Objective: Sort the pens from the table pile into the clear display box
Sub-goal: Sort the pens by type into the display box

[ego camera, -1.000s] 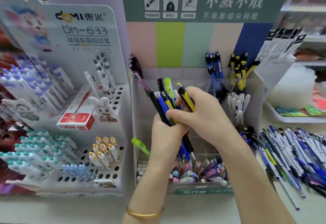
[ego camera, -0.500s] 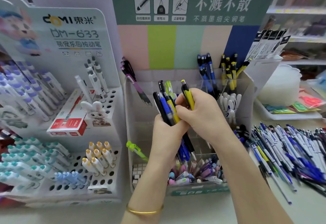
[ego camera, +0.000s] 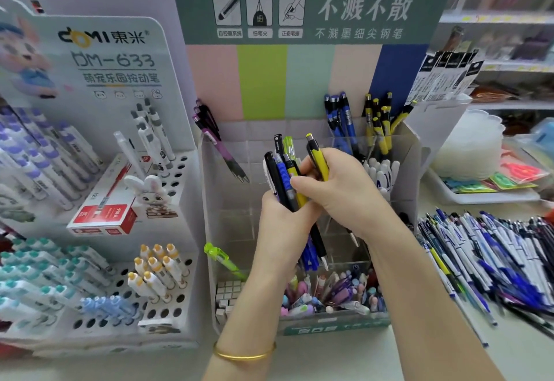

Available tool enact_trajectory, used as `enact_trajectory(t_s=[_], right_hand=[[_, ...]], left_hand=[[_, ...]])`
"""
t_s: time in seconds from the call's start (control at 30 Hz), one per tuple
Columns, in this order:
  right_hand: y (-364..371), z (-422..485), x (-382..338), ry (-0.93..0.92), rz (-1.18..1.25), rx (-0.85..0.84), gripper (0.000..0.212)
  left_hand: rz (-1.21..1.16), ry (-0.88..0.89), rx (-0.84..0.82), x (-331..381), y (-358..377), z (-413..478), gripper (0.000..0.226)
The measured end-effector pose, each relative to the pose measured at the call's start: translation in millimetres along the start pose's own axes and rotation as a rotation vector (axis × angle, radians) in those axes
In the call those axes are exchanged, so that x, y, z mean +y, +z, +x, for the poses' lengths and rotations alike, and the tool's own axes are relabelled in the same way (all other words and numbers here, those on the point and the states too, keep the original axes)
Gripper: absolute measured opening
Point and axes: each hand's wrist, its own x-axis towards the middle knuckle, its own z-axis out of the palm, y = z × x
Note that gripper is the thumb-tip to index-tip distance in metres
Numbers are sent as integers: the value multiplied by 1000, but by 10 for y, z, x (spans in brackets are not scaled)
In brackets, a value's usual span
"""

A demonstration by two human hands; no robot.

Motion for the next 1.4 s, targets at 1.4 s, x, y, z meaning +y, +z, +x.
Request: enact_trajectory(t_s=[1.4], right_hand=[[-1152, 672, 220, -221, -92, 1022, 33]], left_hand=[[-452, 24, -559, 158, 408, 237, 27]])
